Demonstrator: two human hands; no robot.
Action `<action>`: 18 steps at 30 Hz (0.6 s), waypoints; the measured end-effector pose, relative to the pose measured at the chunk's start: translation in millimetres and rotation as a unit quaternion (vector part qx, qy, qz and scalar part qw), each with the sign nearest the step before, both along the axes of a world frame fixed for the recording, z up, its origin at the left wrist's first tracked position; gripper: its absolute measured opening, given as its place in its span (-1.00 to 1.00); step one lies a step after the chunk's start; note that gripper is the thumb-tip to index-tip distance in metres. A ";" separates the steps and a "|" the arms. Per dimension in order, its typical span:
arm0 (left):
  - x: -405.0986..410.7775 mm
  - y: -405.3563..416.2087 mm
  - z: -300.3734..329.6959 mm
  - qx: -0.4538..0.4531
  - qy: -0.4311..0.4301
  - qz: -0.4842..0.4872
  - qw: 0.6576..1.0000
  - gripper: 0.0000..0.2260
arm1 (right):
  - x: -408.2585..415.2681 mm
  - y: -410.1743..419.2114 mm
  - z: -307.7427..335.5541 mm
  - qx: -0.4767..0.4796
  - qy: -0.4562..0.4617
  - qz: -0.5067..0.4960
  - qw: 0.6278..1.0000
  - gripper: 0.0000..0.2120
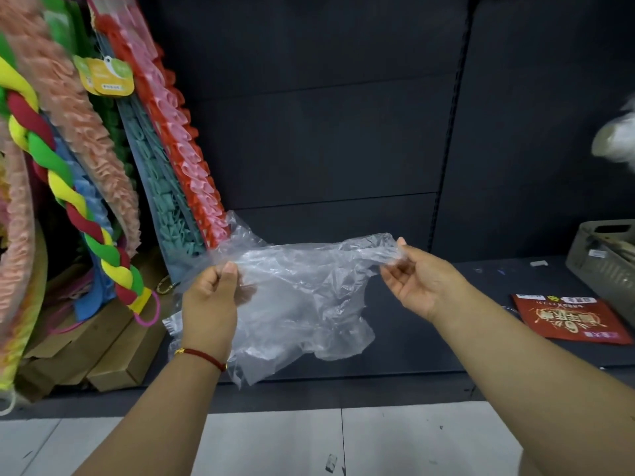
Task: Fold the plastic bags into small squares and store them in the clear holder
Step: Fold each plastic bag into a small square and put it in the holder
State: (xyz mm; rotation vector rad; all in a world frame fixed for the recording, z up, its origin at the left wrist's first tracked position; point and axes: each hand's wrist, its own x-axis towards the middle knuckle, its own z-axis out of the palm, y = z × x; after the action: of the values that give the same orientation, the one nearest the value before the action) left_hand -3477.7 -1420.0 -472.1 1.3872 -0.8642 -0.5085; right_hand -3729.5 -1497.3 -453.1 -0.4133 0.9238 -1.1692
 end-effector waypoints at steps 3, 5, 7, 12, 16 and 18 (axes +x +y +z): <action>0.8 -4.1 0.2 -0.009 0.020 0.010 1.000 -0.72 | -2.0 -1.9 -0.4 -0.031 -0.034 -0.011 0.999 -0.79; 2.4 -5.8 -0.4 -0.013 0.027 0.013 0.999 -0.70 | -2.6 -0.2 1.5 -0.041 -0.063 0.000 0.997 -0.82; 6.2 -6.8 -1.1 -0.013 0.022 0.016 1.000 -0.69 | -4.0 1.0 4.2 -0.044 -0.078 -0.002 0.996 -0.87; 12.9 -8.6 -4.1 -0.011 0.009 0.023 1.000 -0.68 | -7.3 2.8 6.8 -0.053 -0.126 -0.026 0.990 -0.92; 11.1 -8.3 -3.9 -0.025 0.005 0.038 0.999 -0.68 | -9.7 3.5 8.8 -0.108 -0.100 -0.005 0.989 -0.83; 10.6 -7.4 -3.1 -0.034 -0.002 0.048 0.998 -0.67 | -9.9 1.2 6.5 -0.150 0.033 -0.005 0.988 -0.87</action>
State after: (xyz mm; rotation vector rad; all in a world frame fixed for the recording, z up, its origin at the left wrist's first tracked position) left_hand -3467.1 -1427.4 -475.3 1.3615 -0.8070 -0.4002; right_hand -3739.4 -1496.0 -446.6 -0.6933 0.8086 -1.3148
